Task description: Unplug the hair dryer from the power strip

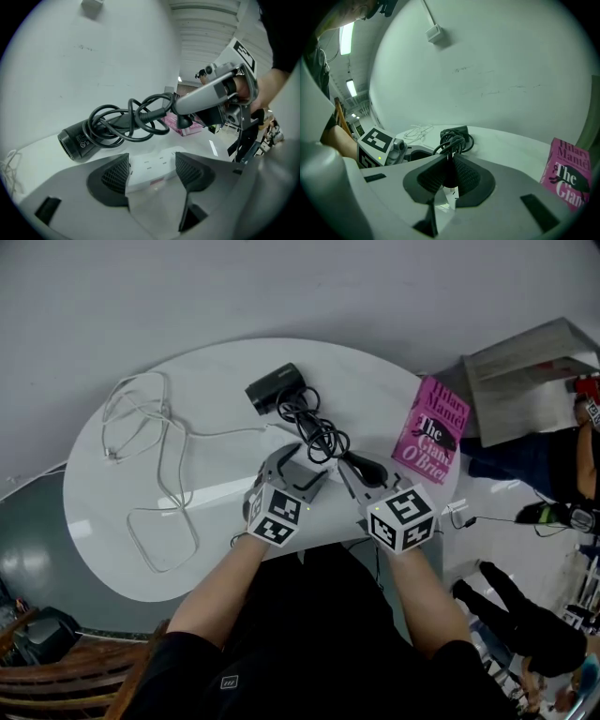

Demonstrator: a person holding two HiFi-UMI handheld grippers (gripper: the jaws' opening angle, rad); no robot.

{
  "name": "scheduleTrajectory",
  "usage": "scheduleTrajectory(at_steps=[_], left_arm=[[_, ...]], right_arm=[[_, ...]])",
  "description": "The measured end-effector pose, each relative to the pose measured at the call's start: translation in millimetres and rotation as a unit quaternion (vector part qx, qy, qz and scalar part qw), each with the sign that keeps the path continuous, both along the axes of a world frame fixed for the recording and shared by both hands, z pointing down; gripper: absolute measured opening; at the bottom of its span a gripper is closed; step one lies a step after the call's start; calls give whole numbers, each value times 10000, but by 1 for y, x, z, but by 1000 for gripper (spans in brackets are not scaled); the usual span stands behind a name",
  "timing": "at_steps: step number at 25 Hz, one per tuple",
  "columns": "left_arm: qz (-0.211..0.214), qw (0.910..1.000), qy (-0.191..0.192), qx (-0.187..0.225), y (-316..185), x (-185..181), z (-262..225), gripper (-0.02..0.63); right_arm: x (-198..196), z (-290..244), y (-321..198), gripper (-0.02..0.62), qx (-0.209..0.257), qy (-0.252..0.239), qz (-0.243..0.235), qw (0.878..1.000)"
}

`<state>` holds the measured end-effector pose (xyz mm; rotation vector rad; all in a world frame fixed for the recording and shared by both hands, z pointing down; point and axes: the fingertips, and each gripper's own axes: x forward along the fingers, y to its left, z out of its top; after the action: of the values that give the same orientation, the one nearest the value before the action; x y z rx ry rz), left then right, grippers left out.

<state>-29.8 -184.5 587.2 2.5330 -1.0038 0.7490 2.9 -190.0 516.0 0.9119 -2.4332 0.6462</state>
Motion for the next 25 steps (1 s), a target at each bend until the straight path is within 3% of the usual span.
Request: scheduleTrajectory(at_steps=[15, 25], left_arm=[[-319, 9979, 477, 289, 15, -37, -63, 307], [-549, 9949, 689, 485, 25, -70, -96, 299]], right_arm=[[27, 58, 24, 60, -617, 334, 509, 9962], [33, 47, 28, 61, -758, 163, 1033, 9916]])
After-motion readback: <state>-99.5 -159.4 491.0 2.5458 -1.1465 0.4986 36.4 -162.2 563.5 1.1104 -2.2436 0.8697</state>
